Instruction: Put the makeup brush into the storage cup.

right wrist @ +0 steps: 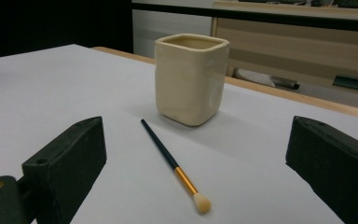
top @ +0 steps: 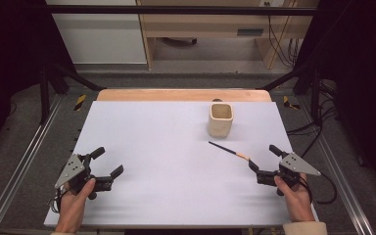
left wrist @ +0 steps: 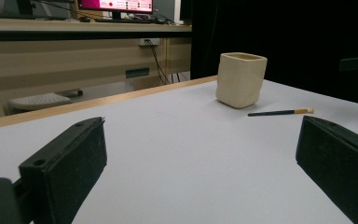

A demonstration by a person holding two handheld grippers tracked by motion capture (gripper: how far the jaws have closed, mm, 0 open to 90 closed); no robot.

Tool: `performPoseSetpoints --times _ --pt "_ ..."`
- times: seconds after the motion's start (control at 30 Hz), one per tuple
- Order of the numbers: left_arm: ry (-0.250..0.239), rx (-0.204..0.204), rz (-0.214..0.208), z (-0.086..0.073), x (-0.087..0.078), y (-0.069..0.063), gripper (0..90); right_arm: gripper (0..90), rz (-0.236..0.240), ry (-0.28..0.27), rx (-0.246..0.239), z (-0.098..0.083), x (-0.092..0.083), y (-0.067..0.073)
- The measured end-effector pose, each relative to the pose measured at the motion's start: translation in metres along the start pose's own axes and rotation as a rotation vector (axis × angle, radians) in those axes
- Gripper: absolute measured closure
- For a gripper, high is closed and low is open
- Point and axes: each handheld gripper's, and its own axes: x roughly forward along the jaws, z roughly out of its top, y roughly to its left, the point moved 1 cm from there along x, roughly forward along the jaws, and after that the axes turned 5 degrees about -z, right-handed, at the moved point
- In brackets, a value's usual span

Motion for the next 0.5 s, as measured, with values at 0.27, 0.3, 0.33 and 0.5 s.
performPoseSetpoints --times 0.27,0.3,0.33,0.5 --pt "0.003 0.002 0.009 0.000 -0.005 -0.002 1.0 5.1 0.056 0.059 0.033 0.000 0.000 0.004" --pt "0.003 0.002 0.009 0.000 -0.005 -0.002 1.0 5.1 0.056 0.059 0.033 0.000 0.000 0.004" --pt "0.006 0.004 0.011 0.000 -0.006 -0.002 1.1 4.7 0.073 0.090 0.018 0.002 0.001 0.007" --pt "0.012 0.010 0.013 0.000 -0.008 -0.003 1.2 5.3 0.092 0.169 -0.030 0.014 0.003 0.010"
